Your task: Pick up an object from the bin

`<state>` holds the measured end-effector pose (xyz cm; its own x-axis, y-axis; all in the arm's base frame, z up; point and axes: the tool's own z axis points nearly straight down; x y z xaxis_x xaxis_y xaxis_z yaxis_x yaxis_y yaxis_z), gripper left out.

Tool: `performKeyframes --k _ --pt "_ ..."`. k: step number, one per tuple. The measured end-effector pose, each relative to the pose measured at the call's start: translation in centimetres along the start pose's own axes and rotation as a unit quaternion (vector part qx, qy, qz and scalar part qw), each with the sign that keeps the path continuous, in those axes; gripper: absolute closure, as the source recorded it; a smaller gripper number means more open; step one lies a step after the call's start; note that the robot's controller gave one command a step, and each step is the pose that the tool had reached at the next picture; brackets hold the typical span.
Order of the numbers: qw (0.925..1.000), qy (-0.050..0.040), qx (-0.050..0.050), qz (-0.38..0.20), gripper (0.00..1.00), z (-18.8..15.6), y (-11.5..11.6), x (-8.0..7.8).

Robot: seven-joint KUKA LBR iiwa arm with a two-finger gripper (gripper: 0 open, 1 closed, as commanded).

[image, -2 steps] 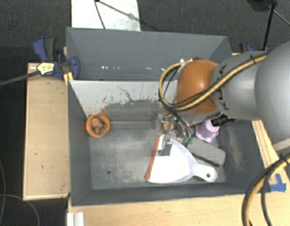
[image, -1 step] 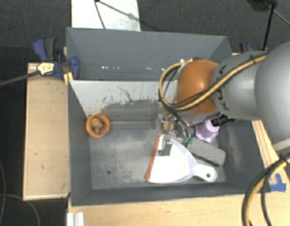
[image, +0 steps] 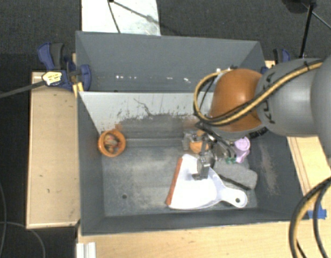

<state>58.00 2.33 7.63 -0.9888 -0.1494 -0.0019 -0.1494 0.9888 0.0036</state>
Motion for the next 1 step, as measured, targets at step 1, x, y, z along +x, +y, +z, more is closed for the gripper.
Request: performKeyframes --k 1 --pt "0.9965 -0.0005 0.003 -0.084 0.0 -1.86 -3.02 0.87"
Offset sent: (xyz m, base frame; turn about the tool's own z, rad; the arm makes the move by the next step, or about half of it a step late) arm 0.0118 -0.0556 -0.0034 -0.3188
